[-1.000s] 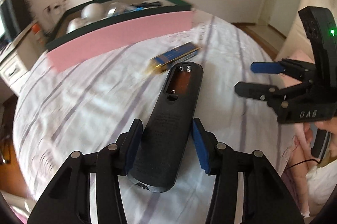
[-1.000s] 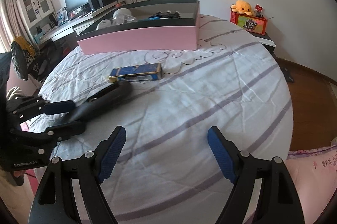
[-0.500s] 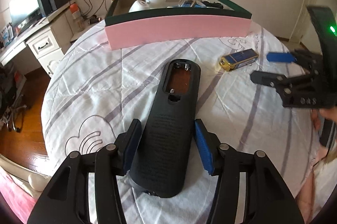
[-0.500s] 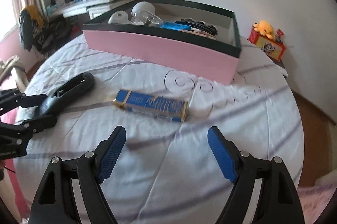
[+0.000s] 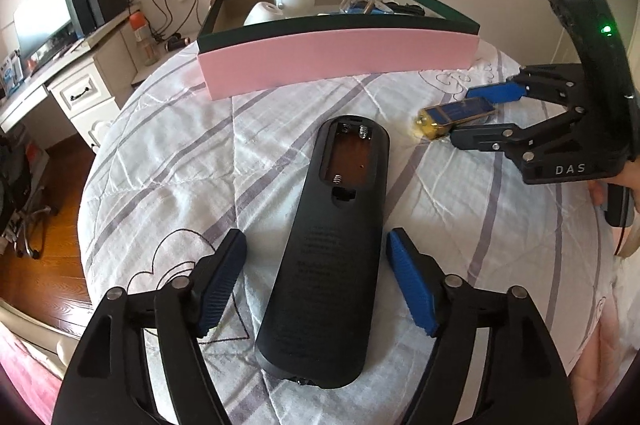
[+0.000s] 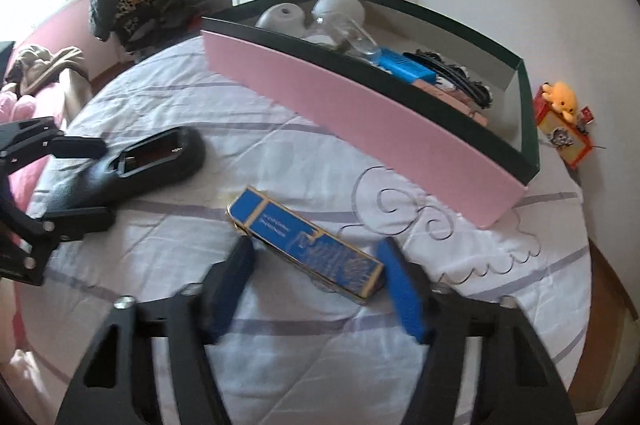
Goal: Organize rigid objects
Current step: 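Grasp the blue-and-gold box with the right tool while the left tool holds the remote, then lift the blue-and-gold box with the right tool while the left tool holds the remote up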
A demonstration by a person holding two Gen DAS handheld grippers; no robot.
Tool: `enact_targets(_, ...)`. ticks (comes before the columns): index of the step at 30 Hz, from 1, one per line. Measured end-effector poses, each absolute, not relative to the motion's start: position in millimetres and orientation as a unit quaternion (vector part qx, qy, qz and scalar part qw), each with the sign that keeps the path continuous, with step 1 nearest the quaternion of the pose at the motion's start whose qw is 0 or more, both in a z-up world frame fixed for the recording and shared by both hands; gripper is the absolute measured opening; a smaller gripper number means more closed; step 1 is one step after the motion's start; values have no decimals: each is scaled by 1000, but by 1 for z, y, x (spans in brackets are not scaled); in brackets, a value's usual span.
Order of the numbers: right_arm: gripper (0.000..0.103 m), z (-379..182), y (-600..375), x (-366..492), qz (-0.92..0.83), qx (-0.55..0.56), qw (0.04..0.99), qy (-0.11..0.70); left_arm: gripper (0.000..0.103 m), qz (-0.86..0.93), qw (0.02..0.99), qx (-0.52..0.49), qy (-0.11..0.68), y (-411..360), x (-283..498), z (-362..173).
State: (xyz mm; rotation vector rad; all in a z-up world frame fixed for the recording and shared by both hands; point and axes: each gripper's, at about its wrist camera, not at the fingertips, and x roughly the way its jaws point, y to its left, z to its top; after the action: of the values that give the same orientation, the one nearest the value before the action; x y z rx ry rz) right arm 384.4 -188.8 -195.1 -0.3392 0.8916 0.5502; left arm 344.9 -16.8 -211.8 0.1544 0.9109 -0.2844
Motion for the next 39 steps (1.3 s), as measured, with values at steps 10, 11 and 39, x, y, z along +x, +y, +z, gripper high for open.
enact_targets(10, 27, -190, -176, 339, 236, -112, 854, 449, 73, -130, 889, 54, 436, -18, 339, -212)
enact_targets(11, 27, -188, -174, 334, 239, -104, 857, 444, 73, -127, 890, 53, 434, -19, 340, -212)
enact_targets(39, 22, -198, -176, 337, 149, -9, 893, 425, 61, -136, 892, 41, 429, -33, 354, -216)
